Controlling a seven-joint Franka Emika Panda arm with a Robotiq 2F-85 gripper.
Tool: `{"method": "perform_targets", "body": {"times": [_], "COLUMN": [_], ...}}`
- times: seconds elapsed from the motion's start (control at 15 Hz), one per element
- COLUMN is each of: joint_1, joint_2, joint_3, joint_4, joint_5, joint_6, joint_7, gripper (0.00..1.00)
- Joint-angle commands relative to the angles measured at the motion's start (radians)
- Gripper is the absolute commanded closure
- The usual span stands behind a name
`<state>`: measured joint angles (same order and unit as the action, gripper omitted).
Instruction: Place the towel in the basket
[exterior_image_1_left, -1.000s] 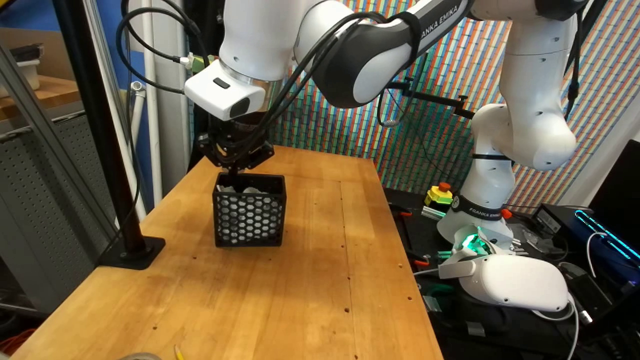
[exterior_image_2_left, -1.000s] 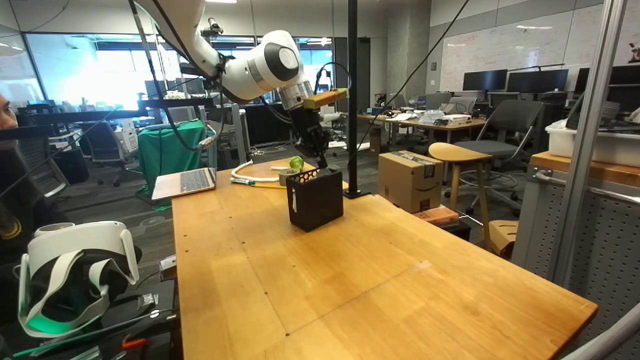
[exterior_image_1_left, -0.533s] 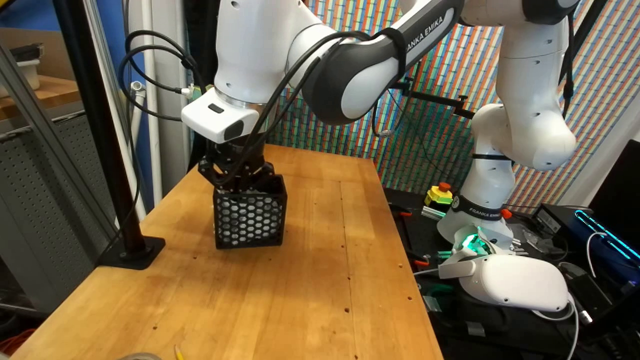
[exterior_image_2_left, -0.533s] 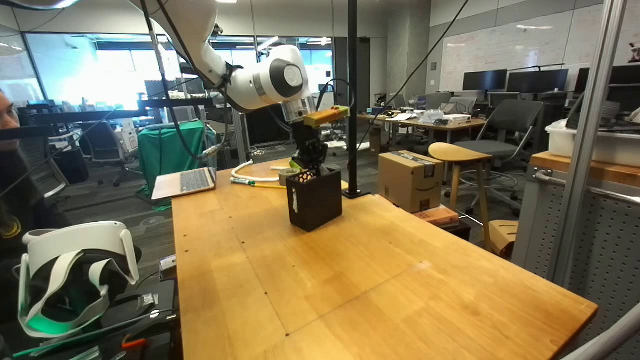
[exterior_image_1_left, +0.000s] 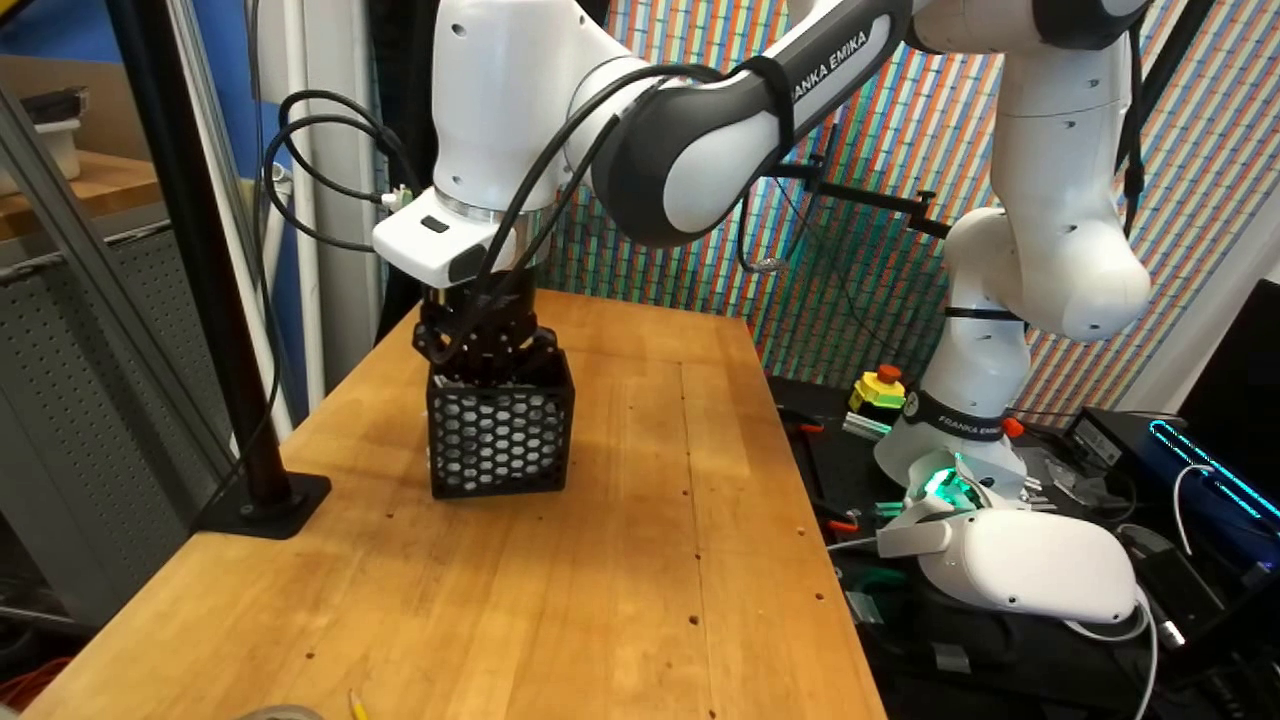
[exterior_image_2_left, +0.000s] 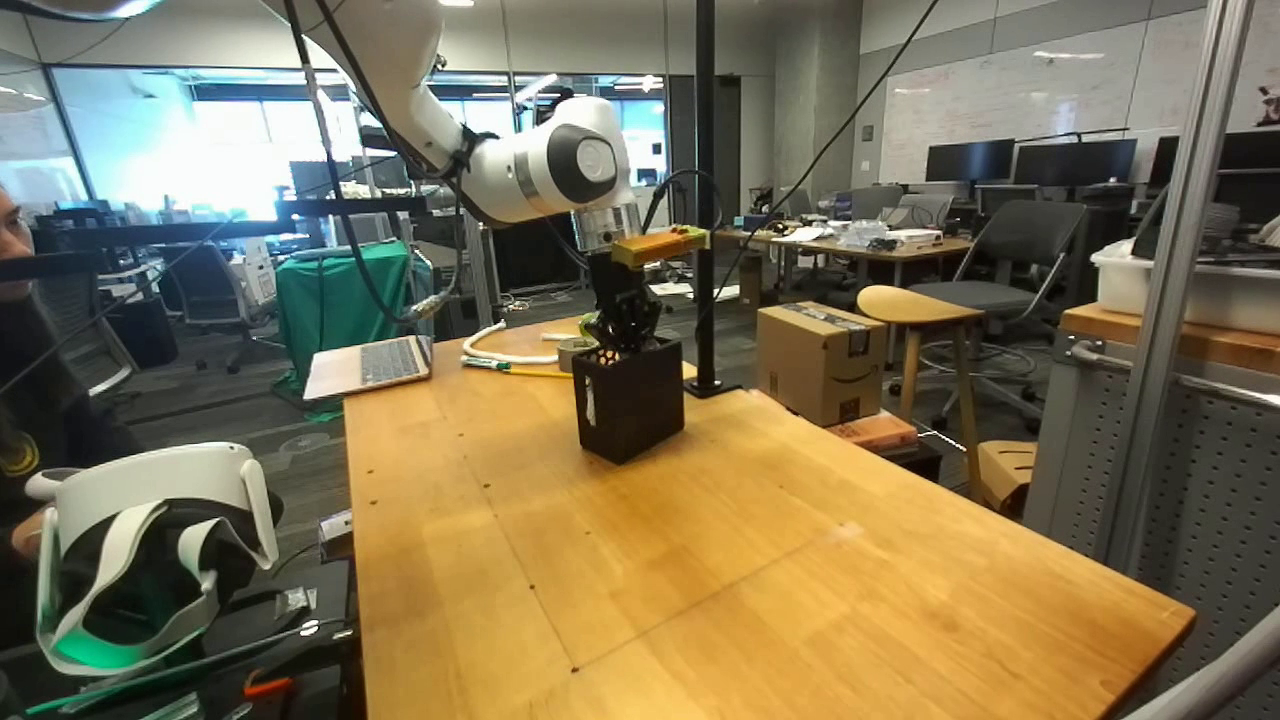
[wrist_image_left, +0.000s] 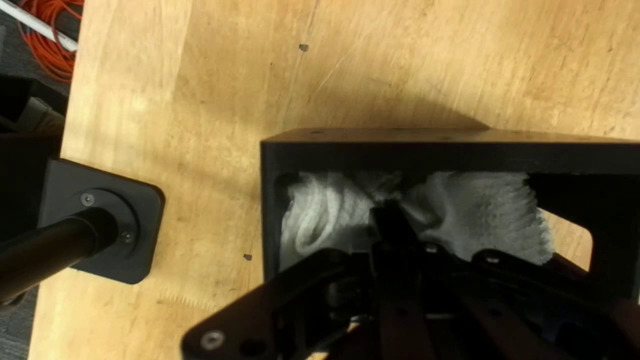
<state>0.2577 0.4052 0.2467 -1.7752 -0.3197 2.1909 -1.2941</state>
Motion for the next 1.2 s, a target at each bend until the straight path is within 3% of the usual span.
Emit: {"method": "perform_targets", "body": {"times": [0.0,0.67,1.13], "joint_1": [-0.022,-0.027,-0.081], "joint_2": [-0.029,0.057,0.137], "joint_3": [0.005,0.017,0.003], "joint_4": [-0.017,0.002,0.031], "joint_5": [0.037,0.075,0.163], "joint_6": [-0.056,-0.052,-0.03], "joint_7": [-0.007,-0.022,-0.026], "gripper": [0.95,0.95,0.95]}}
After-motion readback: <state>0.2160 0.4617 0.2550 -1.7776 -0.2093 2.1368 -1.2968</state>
